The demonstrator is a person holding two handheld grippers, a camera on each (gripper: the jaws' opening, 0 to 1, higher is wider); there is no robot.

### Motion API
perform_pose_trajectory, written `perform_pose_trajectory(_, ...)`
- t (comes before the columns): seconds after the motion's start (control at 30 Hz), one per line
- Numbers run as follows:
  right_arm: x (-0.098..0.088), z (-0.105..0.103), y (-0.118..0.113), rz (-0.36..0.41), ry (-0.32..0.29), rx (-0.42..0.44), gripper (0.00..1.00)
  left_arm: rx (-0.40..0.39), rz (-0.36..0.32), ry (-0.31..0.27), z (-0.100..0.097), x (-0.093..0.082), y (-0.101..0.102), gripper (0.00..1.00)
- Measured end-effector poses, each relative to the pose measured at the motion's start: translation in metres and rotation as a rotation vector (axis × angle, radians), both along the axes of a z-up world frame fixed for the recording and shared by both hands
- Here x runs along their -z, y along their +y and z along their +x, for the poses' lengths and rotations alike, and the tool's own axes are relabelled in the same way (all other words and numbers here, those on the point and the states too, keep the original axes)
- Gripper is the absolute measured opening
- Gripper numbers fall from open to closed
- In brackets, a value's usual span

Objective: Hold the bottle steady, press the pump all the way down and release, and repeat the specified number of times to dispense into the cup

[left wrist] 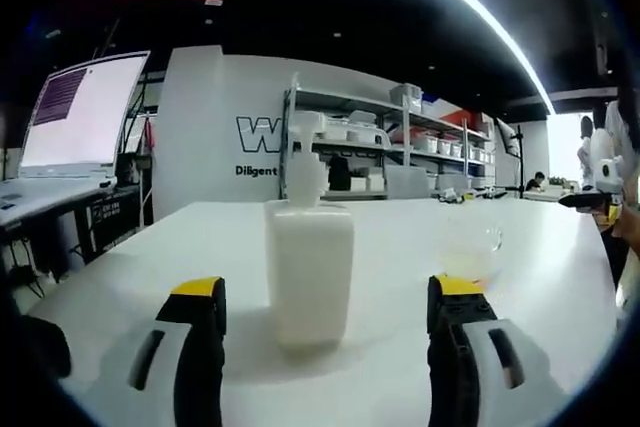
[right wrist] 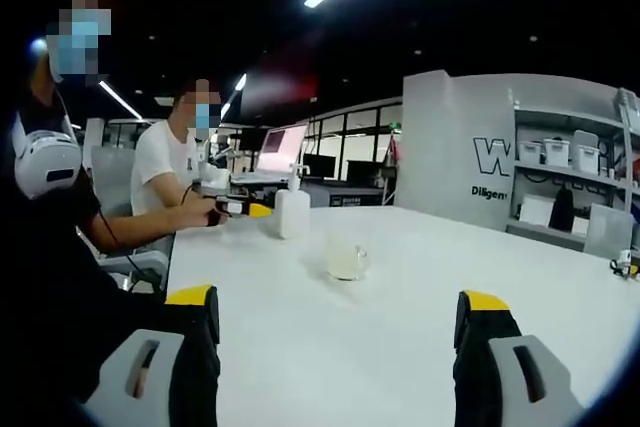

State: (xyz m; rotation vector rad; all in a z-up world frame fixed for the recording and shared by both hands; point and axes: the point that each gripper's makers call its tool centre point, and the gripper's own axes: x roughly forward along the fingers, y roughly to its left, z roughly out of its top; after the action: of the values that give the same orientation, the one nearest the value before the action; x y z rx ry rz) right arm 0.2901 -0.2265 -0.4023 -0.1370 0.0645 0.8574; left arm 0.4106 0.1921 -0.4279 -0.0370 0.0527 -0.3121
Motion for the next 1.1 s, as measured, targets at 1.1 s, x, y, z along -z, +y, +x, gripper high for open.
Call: perform_pose_trajectory(1.1, 0.009, 0.001, 0.001, -0.005, 0.023, 0.000, 0.99, -0.071, -0.039, 0.011, 0.020, 0.008, 0.000, 0.59)
